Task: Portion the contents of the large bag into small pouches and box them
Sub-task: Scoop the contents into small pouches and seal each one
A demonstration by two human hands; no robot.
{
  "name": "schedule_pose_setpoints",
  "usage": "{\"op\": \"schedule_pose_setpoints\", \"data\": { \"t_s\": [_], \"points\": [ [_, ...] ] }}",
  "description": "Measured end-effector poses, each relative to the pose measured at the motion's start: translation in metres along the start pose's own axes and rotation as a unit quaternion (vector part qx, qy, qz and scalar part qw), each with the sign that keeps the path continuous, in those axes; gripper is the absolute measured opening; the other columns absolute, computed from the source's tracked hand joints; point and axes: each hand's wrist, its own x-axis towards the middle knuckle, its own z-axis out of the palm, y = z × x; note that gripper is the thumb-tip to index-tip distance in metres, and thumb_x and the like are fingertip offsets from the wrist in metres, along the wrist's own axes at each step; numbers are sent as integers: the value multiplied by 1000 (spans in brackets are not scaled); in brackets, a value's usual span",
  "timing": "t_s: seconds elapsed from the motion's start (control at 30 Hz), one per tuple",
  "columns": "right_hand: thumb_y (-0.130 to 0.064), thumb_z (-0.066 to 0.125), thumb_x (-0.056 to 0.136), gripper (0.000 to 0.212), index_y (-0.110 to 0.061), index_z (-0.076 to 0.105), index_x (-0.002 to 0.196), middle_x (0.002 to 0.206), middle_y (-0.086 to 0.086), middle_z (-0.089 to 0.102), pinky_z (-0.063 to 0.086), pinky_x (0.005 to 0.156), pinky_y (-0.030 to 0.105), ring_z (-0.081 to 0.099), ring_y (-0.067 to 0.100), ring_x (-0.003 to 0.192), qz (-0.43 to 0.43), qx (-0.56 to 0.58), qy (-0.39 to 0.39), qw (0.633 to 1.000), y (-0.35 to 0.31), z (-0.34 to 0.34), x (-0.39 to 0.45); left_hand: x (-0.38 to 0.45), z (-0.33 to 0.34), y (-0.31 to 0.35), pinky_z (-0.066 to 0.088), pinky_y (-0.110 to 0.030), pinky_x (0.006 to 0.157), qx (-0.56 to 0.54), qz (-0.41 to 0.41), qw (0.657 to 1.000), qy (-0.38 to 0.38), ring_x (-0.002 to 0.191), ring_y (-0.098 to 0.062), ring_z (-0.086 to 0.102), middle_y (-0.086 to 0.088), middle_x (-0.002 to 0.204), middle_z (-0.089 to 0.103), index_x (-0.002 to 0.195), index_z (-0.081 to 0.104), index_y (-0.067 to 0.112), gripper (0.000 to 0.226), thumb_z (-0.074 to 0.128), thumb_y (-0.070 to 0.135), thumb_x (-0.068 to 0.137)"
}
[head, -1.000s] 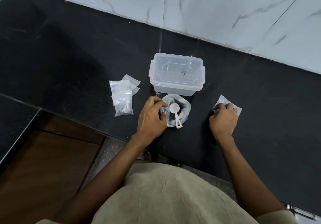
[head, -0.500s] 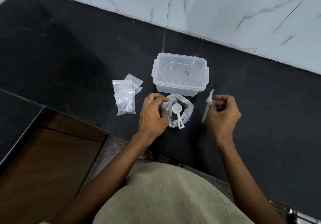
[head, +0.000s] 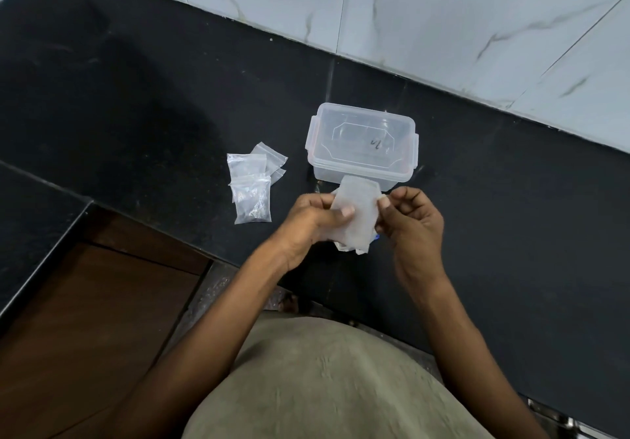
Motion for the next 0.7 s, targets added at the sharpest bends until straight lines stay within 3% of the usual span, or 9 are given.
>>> {"op": "schedule_pose_setpoints", "data": {
  "t_s": [0.1,0.2,0.3,0.4,0.47,0.53,0.7],
  "points": [
    [1,69,92,16,-12,62,99,84,4,69,54,63,27,64,12,70,-16,-94,50,994,4,-4,3,-1,2,-3,53,-22,53,50,-37,996,62,60,-10,68,-5,71,75,84,75,1,5,77,-2,81],
    [-4,75,88,22,-11,63,104,97,2,67,52,72,24,64,15,82,-161,-293,62,940,4,-1,-9,6,2,-5,47,-20,44,64,-39,985,152,50,-10,62,-3,67,74,74,74,9,12,80,0,80],
    [-7,77,82,23,-5,66,102,102,4,62,48,77,25,59,20,91,-331,-406,-23,852,1,-1,-17,8,0,-3,48,-20,43,57,-29,979,193,51,-13,65,-7,69,74,78,73,3,8,81,2,80],
    [-15,79,79,23,-7,72,100,101,6,64,47,80,30,55,22,96,-363,-481,-121,789,4,1,-20,6,2,2,47,-19,41,66,-32,979,189,47,-10,63,-6,64,72,78,72,-1,12,82,5,80],
    [-15,80,80,23,-8,74,101,100,6,66,50,76,33,55,22,93,-359,-518,-129,766,9,4,-20,5,2,3,46,-19,41,78,-35,980,180,48,-12,61,-7,64,70,79,73,-3,12,80,6,82],
    [-13,81,79,23,-10,74,101,100,4,67,52,76,36,57,21,93,-347,-514,-131,773,11,4,-19,5,0,2,45,-21,44,93,-34,981,166,51,-16,59,-9,65,70,77,74,0,10,78,6,83],
    [-19,78,82,28,-14,69,109,110,-3,62,49,83,26,57,17,104,-285,-416,-91,859,4,5,-17,-1,-11,0,54,-29,69,121,-2,990,73,75,-22,69,-18,84,75,86,77,-5,12,79,-1,75]
  ]
}}
